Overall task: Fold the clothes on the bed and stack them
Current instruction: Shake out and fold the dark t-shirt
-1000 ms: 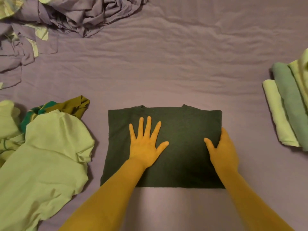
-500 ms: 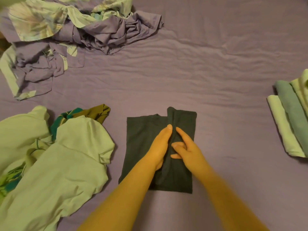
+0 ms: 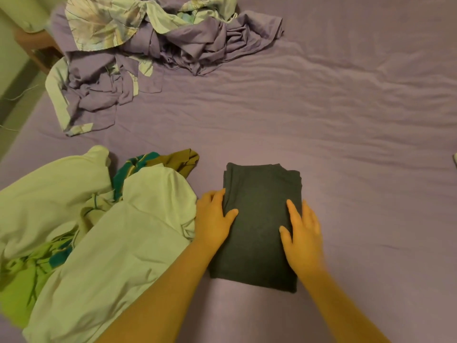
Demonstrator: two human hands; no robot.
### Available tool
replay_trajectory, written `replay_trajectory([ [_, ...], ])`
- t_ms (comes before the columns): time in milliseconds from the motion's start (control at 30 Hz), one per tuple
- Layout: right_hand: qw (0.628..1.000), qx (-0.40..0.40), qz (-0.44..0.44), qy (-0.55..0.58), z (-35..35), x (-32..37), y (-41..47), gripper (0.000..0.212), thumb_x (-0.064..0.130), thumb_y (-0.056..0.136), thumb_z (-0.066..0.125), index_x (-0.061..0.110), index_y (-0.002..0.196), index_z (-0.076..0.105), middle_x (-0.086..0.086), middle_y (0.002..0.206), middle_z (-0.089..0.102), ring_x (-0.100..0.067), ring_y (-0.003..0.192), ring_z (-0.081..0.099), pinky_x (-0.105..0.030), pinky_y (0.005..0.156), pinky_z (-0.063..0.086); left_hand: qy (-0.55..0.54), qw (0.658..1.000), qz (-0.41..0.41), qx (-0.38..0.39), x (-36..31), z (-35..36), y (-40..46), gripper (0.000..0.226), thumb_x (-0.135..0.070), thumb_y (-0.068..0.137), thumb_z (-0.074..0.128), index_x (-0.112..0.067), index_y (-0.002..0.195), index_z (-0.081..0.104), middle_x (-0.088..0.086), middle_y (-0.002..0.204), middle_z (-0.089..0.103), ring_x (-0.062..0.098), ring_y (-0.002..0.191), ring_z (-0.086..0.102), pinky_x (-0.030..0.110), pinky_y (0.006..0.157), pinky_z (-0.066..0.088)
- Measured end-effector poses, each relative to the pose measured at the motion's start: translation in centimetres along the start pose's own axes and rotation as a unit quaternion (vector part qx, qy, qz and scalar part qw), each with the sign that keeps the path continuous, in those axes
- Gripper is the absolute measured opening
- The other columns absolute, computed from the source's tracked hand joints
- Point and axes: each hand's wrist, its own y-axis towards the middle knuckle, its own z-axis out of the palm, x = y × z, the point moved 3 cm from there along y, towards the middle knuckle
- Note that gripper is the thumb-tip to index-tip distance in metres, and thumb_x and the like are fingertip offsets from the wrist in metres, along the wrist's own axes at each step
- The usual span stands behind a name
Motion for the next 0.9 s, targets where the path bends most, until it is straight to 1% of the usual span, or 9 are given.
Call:
replay_trajectory([
  [67,0.997,0.001,0.042,0.060,0.8,-0.4,-0.1,0.066,0.025,0.097,0.049,0.021,0.151,0.012,-0.007,0.158,0.012,-0.028,0.143,0.017,-0.039,0.114,0.022,-0.006,1.000,-0.031,0.000,-0.2,0.4,-0.1,0.068,-0.035,0.087,0.065,-0.016,0.143,0.034,0.009,0.132,0.047,0.025,0.120,0.044,0.034,0.100,0.035],
  [133,0.989,-0.027,0.071,0.128,1.1,-0.4,-0.1,0.068,0.023,0.095,0.053,0.018,0.151,0.015,-0.009,0.153,0.026,-0.028,0.138,0.030,-0.041,0.111,0.029,-0.087,0.991,-0.097,0.019,-0.7,0.8,-0.3,0.071,-0.032,0.086,0.067,-0.013,0.143,0.030,0.010,0.134,0.047,0.026,0.121,0.047,0.036,0.100,0.039],
  [233,0.973,-0.038,0.121,0.195,1.0,-0.2,0.0,0.055,0.022,0.094,0.055,0.011,0.144,0.033,-0.013,0.139,0.046,-0.030,0.125,0.045,-0.042,0.102,0.039,-0.183,0.963,-0.188,0.057,-1.5,1.0,-0.8,0.062,-0.034,0.086,0.067,-0.009,0.135,0.037,0.011,0.129,0.052,0.025,0.114,0.053,0.035,0.093,0.044],
  [367,0.957,-0.018,0.147,0.248,-0.1,0.3,-0.3,0.040,0.024,0.093,0.057,0.006,0.128,0.049,-0.012,0.121,0.059,-0.027,0.103,0.055,-0.034,0.084,0.044,-0.298,0.916,-0.248,0.101,-2.5,0.9,-1.7,0.058,-0.038,0.083,0.070,-0.004,0.127,0.052,0.013,0.123,0.060,0.027,0.108,0.058,0.039,0.094,0.048],
  [467,0.946,-0.049,0.099,0.305,-1.8,0.9,-1.0,0.020,0.021,0.092,0.059,0.016,0.110,0.052,0.000,0.100,0.059,-0.009,0.080,0.053,-0.019,0.066,0.042,-0.361,0.900,-0.226,0.096,-3.9,0.3,-2.5,0.049,-0.033,0.083,0.071,-0.009,0.124,0.057,0.010,0.120,0.063,0.023,0.101,0.060,0.034,0.088,0.049],
  [600,0.921,-0.069,0.073,0.375,-5.1,1.3,-2.7,0.018,0.018,0.090,0.061,0.022,0.104,0.051,0.013,0.091,0.059,0.002,0.080,0.056,-0.008,0.059,0.044,-0.380,0.901,-0.184,0.097,-6.7,-1.2,-3.9,0.037,-0.032,0.085,0.069,-0.015,0.117,0.059,0.005,0.110,0.065,0.021,0.097,0.062,0.032,0.083,0.050],
  [700,0.897,-0.087,0.063,0.428,-9.1,1.3,-4.3,0.022,0.015,0.090,0.063,0.019,0.110,0.054,0.010,0.098,0.062,-0.002,0.086,0.060,-0.007,0.060,0.048,-0.411,0.892,-0.152,0.112,-10.1,-3.2,-5.4,0.025,-0.030,0.086,0.068,-0.023,0.108,0.057,-0.004,0.097,0.064,0.012,0.088,0.061,0.024,0.070,0.050],
  [833,0.877,-0.091,0.032,0.471,-15.5,1.1,-6.0,0.024,0.011,0.089,0.063,0.021,0.110,0.056,0.010,0.101,0.063,0.001,0.085,0.062,-0.009,0.061,0.049,-0.430,0.879,-0.131,0.161,-15.5,-5.6,-7.5,0.035,-0.024,0.088,0.065,-0.022,0.121,0.054,-0.001,0.107,0.065,0.017,0.096,0.063,0.028,0.073,0.051],
  [900,0.871,-0.098,0.017,0.482,-18.8,0.4,-7.0,0.025,0.012,0.088,0.064,0.022,0.110,0.057,0.009,0.104,0.064,-0.003,0.088,0.063,-0.012,0.063,0.052,-0.431,0.873,-0.119,0.192,-18.6,-6.4,-8.7,0.032,-0.021,0.090,0.061,-0.025,0.120,0.051,-0.001,0.109,0.065,0.019,0.098,0.063,0.028,0.073,0.052],
])
